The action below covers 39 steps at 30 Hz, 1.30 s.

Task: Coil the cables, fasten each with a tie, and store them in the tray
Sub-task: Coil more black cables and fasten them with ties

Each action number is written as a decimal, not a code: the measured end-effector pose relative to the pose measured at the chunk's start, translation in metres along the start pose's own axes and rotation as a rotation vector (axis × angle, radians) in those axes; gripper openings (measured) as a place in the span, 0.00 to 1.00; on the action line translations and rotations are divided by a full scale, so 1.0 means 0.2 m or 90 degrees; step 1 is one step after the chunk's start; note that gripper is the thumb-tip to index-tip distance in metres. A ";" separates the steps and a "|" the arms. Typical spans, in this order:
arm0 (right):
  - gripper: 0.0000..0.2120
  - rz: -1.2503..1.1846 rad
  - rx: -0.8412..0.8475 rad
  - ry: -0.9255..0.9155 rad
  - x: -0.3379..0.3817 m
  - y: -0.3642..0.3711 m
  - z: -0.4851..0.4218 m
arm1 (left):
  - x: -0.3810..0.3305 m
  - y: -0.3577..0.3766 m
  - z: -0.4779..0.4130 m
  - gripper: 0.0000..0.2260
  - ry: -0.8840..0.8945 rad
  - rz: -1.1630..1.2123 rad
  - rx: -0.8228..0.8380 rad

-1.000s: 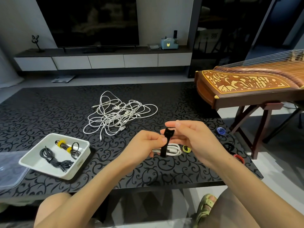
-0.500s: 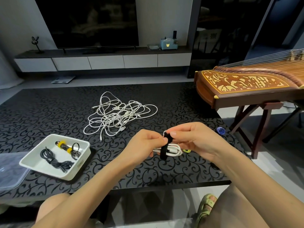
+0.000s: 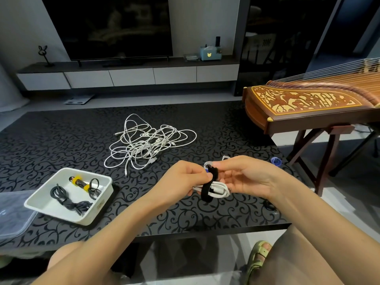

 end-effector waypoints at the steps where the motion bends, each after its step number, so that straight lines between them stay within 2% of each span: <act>1: 0.05 0.060 -0.028 -0.011 0.01 0.00 0.00 | 0.00 0.00 0.00 0.14 0.003 0.005 0.001; 4: 0.10 0.277 -0.083 -0.071 0.02 0.00 0.03 | -0.02 0.01 0.01 0.16 0.017 0.004 0.010; 9: 0.12 0.395 -0.183 -0.164 0.11 -0.04 0.11 | -0.01 0.01 0.03 0.17 0.063 -0.086 0.017; 12: 0.11 0.565 -0.253 -0.217 0.21 -0.04 0.18 | 0.00 0.01 0.06 0.17 0.095 -0.167 0.014; 15: 0.10 0.742 -0.235 -0.280 0.27 0.06 0.20 | -0.02 0.07 0.05 0.17 0.065 -0.266 0.086; 18: 0.11 0.833 -0.244 -0.298 0.30 0.13 0.16 | -0.05 0.13 0.03 0.16 0.029 -0.216 0.166; 20: 0.12 0.818 -0.244 -0.284 0.28 0.13 0.13 | -0.07 0.14 0.05 0.15 0.041 -0.188 0.176; 23: 0.12 0.718 -0.247 -0.243 0.23 0.09 0.11 | -0.07 0.11 0.06 0.13 0.085 -0.198 0.071; 25: 0.12 0.688 -0.255 -0.213 0.21 0.07 0.11 | -0.07 0.09 0.07 0.08 0.108 -0.141 0.011; 29: 0.12 0.593 -0.246 -0.180 0.15 0.05 0.12 | -0.08 0.07 0.09 0.07 0.141 -0.072 -0.017; 33: 0.13 0.637 -0.273 -0.207 0.18 0.06 0.13 | -0.11 0.11 0.11 0.08 0.181 -0.196 0.032; 37: 0.10 0.602 -0.209 -0.211 0.23 0.10 0.15 | -0.14 0.09 0.13 0.07 0.209 -0.229 -0.003; 39: 0.10 0.577 -0.178 -0.208 0.24 0.12 0.15 | -0.15 0.09 0.12 0.09 0.205 -0.241 -0.020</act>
Point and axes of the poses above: each hand's wrist, its own z-axis away from the middle knuckle, its own y-axis out of the palm, x = y × z, the point moved 4 cm from there along -z, towards the middle knuckle, and after that the axes turned 10 degrees about x, right-handed, at the moved point
